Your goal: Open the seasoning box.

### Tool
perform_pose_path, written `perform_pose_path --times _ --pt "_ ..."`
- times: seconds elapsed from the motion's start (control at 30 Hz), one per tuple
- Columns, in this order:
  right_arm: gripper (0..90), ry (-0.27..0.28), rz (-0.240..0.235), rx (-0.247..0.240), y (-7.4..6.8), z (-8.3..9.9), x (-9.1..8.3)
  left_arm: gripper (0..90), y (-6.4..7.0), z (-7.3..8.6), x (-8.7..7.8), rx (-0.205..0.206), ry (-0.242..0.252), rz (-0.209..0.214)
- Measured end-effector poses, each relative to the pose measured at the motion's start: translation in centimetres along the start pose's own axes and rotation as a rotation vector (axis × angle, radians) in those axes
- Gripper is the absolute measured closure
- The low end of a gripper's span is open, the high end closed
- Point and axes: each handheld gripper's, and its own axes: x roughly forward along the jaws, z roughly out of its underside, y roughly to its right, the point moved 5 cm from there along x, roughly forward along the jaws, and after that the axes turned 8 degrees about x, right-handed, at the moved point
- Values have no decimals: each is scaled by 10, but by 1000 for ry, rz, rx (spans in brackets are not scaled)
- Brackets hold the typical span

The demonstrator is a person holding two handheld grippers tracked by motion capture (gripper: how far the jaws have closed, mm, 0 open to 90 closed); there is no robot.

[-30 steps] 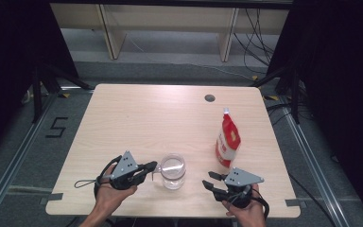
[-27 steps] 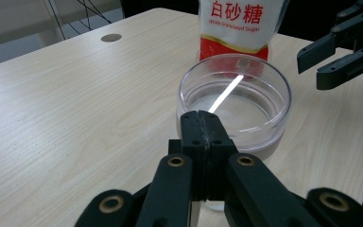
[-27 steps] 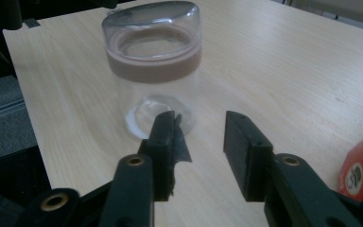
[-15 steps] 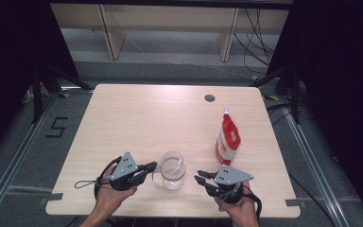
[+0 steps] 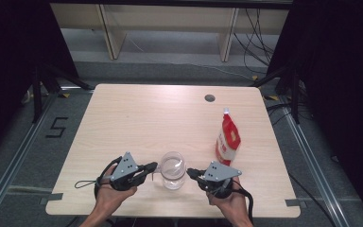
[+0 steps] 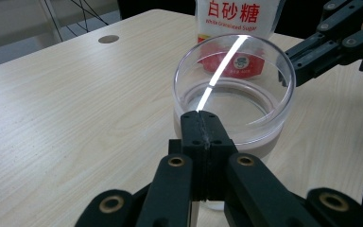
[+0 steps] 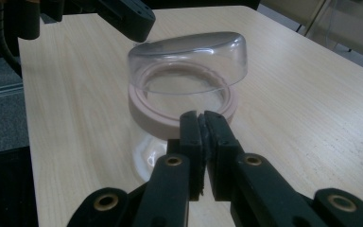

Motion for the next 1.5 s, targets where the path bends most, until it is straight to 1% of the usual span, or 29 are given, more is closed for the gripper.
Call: perform_pose_path --times 0.13,0.17,0.27,0.37,0.47,0.5,0.53,0.57,0.6,0.63,0.67,0.7,0.73,0.8,0.87,0.9,0.97,1.0,1.03,1.07,1.1,1.2,1.23,1.27,1.3,1.33,1.37,1.4,1.5 --pt "874 0 -4 -8 1 -1 6 893 0 0 0 1 2 7" --pt "874 -5 -9 -6 1 -2 7 893 0 1 0 -17 1 12" --pt "874 -2 -5 -5 1 -3 9 892 0 1 0 -20 1 10" --pt "873 0 -17 -16 -1 -6 12 893 -2 0 0 10 -1 16" --pt "871 7 -14 -20 -2 -8 13 892 -2 0 0 10 -1 17" --pt "872 9 -15 -22 -2 -8 13 892 -2 0 0 8 0 20" --pt "871 11 -7 -5 -3 -8 12 888 -1 1 -1 -17 1 21" --pt "870 14 -14 -19 -3 -9 13 840 -1 1 -1 -24 -3 20" --pt "870 9 -14 -19 -3 -9 12 788 0 1 -1 -50 -2 27" --pt "870 8 -15 -20 -3 -9 12 738 0 2 -1 -54 -2 44" --pt "868 12 -18 -17 -4 -9 13 692 0 3 -2 -41 -9 40" --pt "865 10 -21 -22 -4 -9 13 652 -1 5 -4 -11 -14 39" --pt "864 11 -22 -20 -5 -9 12 587 -1 6 -6 -9 -6 52" --pt "862 13 -20 -22 -5 -10 12 510 0 8 -11 -30 -7 62" --pt "860 11 -18 -25 -6 -10 12 432 1 11 -15 -68 -10 83" --pt "860 12 -18 -28 -6 -10 12 406 2 14 -18 -67 -24 74" --pt "859 18 -20 -29 -8 -11 12 324 3 19 -19 -21 -44 64" --pt "859 18 -20 -29 -8 -11 12 324 4 23 -20 -26 -58 54" --pt "861 13 -21 -36 -9 -13 12 261 4 30 -20 1 -84 50" --pt "861 13 -21 -36 -9 -13 12 230 4 30 -20 1 -84 50" --pt "861 13 -21 -42 -9 -15 12 202 6 37 -19 -40 -87 35" --pt "860 17 -22 -42 -11 -18 12 185 7 43 -20 -43 -96 33" --pt "860 25 -22 -45 -12 -20 13 185 5 47 -21 -24 -91 22" --pt "860 25 -22 -45 -12 -20 13 183 5 47 -21 -24 -91 22" --pt "858 27 -20 -48 -13 -23 13 175 6 51 -22 -58 -104 7" --pt "858 27 -20 -48 -13 -23 13 166 6 51 -22 -58 -104 7" --pt "858 31 -18 -51 -14 -24 14 166 5 53 -23 -38 -119 15" --pt "858 26 -22 -53 -15 -25 13 158 6 55 -24 -66 -133 11" --pt "859 40 -30 -64 -19 -31 16 158 5 59 -29 -76 -140 0"
